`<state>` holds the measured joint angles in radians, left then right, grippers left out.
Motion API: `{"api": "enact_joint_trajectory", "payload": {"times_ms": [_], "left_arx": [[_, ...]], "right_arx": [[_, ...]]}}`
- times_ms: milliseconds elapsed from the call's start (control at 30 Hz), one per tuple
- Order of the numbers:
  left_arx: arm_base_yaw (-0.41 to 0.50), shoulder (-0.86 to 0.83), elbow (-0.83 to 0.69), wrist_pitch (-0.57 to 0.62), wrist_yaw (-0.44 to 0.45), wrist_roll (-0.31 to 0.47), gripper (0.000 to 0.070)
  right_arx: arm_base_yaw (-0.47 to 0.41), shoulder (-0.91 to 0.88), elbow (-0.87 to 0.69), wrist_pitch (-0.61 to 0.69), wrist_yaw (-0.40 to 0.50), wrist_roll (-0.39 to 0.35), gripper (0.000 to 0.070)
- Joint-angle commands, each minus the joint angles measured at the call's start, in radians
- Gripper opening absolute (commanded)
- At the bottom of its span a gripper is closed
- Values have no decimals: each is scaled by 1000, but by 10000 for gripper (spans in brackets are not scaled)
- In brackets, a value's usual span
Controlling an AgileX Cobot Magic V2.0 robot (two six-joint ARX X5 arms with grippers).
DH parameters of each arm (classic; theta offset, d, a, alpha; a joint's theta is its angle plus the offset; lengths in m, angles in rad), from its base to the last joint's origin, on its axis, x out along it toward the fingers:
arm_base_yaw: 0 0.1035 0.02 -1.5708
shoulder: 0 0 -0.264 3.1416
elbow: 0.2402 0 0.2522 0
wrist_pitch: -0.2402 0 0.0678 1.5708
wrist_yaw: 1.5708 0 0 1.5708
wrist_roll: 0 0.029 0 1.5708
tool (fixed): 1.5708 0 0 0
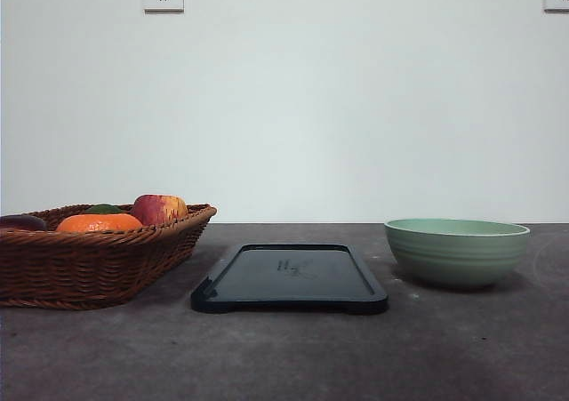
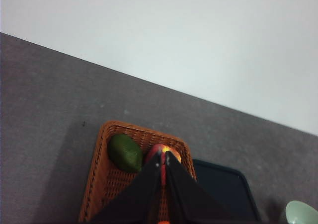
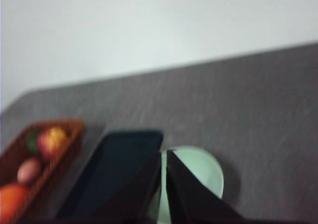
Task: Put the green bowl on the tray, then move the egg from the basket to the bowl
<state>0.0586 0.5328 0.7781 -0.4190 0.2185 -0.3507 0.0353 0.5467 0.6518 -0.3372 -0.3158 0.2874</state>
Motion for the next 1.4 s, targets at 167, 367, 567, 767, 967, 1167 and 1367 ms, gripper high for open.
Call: {"api": "enact_joint_trajectory", "payload": {"times_ms": [167, 367, 567, 767, 967, 1167, 1367], "left_arx": [[-1, 70, 34, 7, 45, 101, 0], [-1, 157, 41, -30, 86, 114, 0], [-9, 264, 116, -214, 124, 197, 0], [-45, 354, 204, -365, 123, 317, 0], [-99, 421, 253, -390, 124, 412, 146], [-143, 429, 259, -353, 123, 415, 350], [-158, 429, 259, -353, 123, 390, 350]], "right_arx": [[11, 183, 96, -83, -57, -108, 7], [52, 297, 166, -157, -55, -194, 7], [95, 374, 200, -237, -50, -246, 7], [102, 432, 201, -337, -50, -247, 10], [102, 446, 201, -363, -43, -251, 277], [102, 446, 201, -367, -40, -233, 379], [99, 455, 209, -377, 50, -129, 379]]}}
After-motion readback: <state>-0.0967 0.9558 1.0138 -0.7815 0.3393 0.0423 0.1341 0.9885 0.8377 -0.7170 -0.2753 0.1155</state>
